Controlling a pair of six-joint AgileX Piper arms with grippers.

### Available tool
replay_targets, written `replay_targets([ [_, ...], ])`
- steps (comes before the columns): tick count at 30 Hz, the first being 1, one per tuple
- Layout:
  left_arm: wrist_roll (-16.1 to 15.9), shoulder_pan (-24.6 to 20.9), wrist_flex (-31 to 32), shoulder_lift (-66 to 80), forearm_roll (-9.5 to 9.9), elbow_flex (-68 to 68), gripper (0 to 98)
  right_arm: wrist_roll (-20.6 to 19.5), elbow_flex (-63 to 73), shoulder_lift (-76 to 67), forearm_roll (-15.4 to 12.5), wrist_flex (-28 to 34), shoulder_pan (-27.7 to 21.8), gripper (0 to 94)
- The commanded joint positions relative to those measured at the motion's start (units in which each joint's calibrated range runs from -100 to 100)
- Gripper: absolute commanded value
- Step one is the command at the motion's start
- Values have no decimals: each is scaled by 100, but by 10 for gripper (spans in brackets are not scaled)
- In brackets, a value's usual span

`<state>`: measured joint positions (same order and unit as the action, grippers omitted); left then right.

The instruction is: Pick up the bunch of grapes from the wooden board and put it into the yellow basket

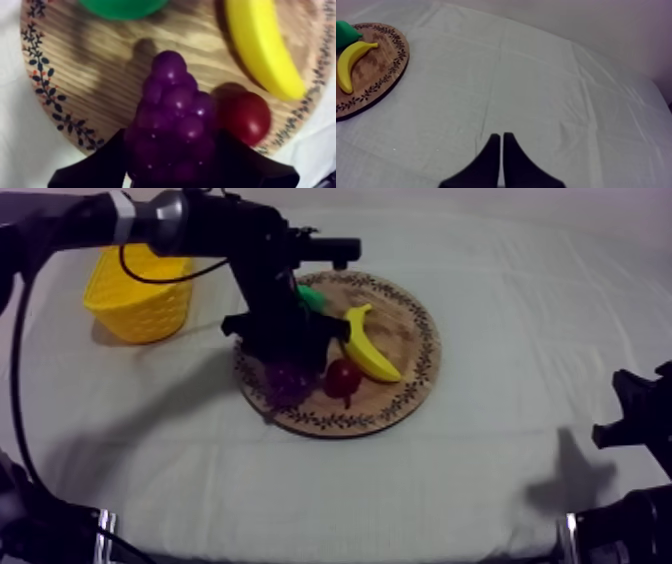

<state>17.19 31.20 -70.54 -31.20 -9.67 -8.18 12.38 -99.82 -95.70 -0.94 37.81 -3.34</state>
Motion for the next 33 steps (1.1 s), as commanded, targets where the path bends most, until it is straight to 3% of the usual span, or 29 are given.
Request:
replay_targets([
  [1,61,23,-72,370,50,-29,451,0,4,3,-2,1,-2,3],
  [9,263,119,-434,1727,266,-285,452,0,4,3,-2,1,-2,3],
  [18,174,-152,-675,3154,354,-1080,455,0,4,3,-2,1,-2,3],
  [24,-53,-684,-863,3950,391,-1690,456,0,4,3,-2,1,-2,3],
  [33,-671,-1886,-1051,4797,422,-2469,457,0,4,3,-2,1,-2,3],
])
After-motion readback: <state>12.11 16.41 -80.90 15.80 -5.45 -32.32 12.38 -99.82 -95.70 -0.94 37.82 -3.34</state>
